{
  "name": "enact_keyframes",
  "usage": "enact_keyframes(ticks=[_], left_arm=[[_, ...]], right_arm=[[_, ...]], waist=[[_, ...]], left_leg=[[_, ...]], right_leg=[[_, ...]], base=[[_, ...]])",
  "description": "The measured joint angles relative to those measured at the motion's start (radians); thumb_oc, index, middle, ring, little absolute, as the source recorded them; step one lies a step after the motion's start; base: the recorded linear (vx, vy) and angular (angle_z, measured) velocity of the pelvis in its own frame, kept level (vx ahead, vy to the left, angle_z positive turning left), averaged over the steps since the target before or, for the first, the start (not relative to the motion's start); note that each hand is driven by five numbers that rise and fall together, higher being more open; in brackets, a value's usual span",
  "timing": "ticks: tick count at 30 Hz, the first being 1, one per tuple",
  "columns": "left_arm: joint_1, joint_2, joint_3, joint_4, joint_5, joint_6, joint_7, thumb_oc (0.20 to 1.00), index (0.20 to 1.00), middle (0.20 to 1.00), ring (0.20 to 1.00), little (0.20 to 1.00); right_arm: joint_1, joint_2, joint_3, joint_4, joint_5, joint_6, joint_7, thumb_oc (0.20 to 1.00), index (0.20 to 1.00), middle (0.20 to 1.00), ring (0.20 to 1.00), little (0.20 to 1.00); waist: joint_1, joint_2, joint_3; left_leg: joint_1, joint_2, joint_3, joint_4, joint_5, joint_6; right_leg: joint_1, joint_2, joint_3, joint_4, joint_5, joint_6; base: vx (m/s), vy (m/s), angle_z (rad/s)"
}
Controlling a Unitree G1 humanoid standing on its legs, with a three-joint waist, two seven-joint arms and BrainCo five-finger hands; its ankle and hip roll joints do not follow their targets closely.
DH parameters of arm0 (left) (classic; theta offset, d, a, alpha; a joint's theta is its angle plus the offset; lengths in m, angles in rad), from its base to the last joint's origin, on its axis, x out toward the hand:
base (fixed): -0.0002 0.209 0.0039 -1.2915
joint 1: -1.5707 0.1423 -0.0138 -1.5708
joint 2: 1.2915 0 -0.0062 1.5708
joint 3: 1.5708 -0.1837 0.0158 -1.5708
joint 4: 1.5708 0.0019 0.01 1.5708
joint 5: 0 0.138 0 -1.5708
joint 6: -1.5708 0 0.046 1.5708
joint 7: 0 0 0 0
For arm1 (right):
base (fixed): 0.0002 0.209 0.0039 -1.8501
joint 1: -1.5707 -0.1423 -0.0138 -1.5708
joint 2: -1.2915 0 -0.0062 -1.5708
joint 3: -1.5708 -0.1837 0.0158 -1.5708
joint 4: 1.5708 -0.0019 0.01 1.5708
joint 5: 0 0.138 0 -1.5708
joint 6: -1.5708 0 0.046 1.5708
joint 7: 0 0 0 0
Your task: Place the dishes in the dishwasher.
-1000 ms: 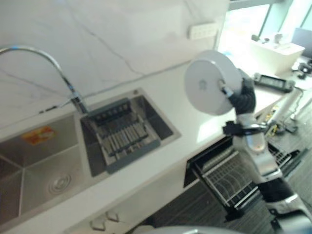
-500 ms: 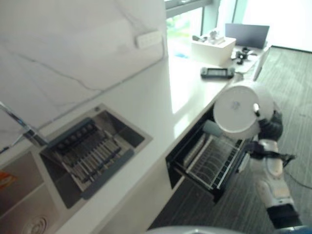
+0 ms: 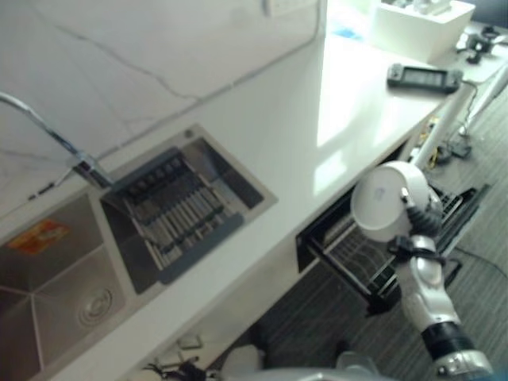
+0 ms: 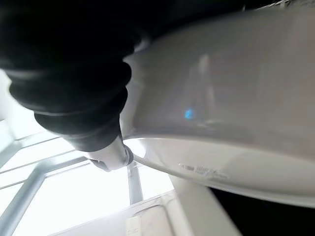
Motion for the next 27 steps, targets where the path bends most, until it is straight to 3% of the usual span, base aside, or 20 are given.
enact_keyframes(ticks=[8, 15, 16, 17, 19, 21, 25, 27], left_arm=[[-0.061, -0.004, 0.0, 0.009, -0.083, -0.056, -0.01, 1.0, 1.0, 1.0, 1.0, 1.0], [-0.123, 0.016, 0.002, 0.02, -0.147, -0.07, -0.039, 1.0, 1.0, 1.0, 1.0, 1.0], [-0.152, 0.023, 0.054, 0.016, -0.282, -0.037, -0.076, 1.0, 1.0, 1.0, 1.0, 1.0], [-0.166, 0.021, 0.17, 0.024, -0.383, 0.003, -0.099, 1.0, 1.0, 1.0, 1.0, 1.0], [-0.164, 0.018, 0.223, 0.059, -0.491, 0.055, -0.137, 1.0, 1.0, 1.0, 1.0, 1.0], [-0.158, 0.024, 0.29, 0.061, -0.549, 0.108, -0.166, 1.0, 1.0, 1.0, 1.0, 1.0], [-0.182, 0.034, 0.274, 0.038, -0.588, 0.166, -0.185, 1.0, 1.0, 1.0, 1.0, 1.0], [-0.221, 0.04, 0.265, 0.036, -0.589, 0.167, -0.185, 1.0, 1.0, 1.0, 1.0, 1.0]], right_arm=[[-0.086, 0.001, -0.011, 0.152, -0.009, -0.049, -0.059, 0.2, 0.2, 0.2, 0.2, 0.2], [-0.259, -0.052, -0.018, 0.353, -0.044, -0.043, -0.123, 0.2, 0.2, 0.2, 0.2, 0.2], [-0.337, -0.093, -0.016, 0.466, -0.107, -0.013, -0.166, 0.2, 0.2, 0.2, 0.2, 0.2], [-0.359, -0.109, -0.011, 0.483, -0.163, -0.001, -0.212, 0.2, 0.2, 0.2, 0.2, 0.2], [-0.391, -0.154, 0.041, 0.48, -0.277, 0.049, -0.277, 0.2, 0.2, 0.2, 0.2, 0.2], [-0.414, -0.226, 0.108, 0.456, -0.403, 0.149, -0.342, 0.2, 0.2, 0.2, 0.2, 0.2], [-0.475, -0.298, 0.301, 0.496, -0.607, 0.336, -0.368, 0.2, 0.2, 0.2, 0.2, 0.2], [-0.507, -0.296, 0.332, 0.548, -0.674, 0.389, -0.335, 0.2, 0.2, 0.2, 0.2, 0.2]], waist=[[0.025, 0.051, 0.125], [0.055, 0.082, 0.183], [0.075, 0.08, 0.196], [0.09, 0.067, 0.206], [0.124, 0.049, 0.217], [0.14, 0.025, 0.232], [0.146, -0.002, 0.254], [0.157, -0.005, 0.255]], left_leg=[[-0.079, -0.022, -0.036, 0.053, -0.001, 0.009], [-0.169, -0.037, -0.083, 0.118, -0.004, 0.019], [-0.182, -0.034, -0.109, 0.121, 0.005, 0.014], [-0.196, -0.028, -0.133, 0.121, 0.01, 0.0], [-0.211, -0.02, -0.154, 0.113, 0.016, -0.008], [-0.246, -0.016, -0.181, 0.111, 0.025, -0.012], [-0.273, -0.016, -0.193, 0.113, 0.034, -0.002], [-0.284, -0.016, -0.197, 0.115, 0.034, -0.002]], right_leg=[[-0.074, -0.027, -0.018, 0.083, -0.019, 0.006], [-0.155, -0.047, -0.031, 0.187, -0.051, 0.009], [-0.163, -0.044, -0.053, 0.21, -0.055, 0.013], [-0.176, -0.042, -0.066, 0.218, -0.069, -0.009], [-0.187, -0.025, -0.084, 0.224, -0.073, -0.017], [-0.219, -0.015, -0.09, 0.225, -0.07, -0.025], [-0.23, -0.011, -0.102, 0.222, -0.058, -0.013], [-0.237, -0.011, -0.103, 0.22, -0.058, -0.014]], base=[[-0.13, 0.04, 0.13], [-0.11, -0.055, 0.15], [-0.16, -0.216, 0.5], [-0.12, -0.121, 0.46], [-0.13, -0.121, 0.19], [-0.09, -0.065, 0.09], [-0.07, -0.054, 0.06], [-0.04, -0.122, 0.06]])
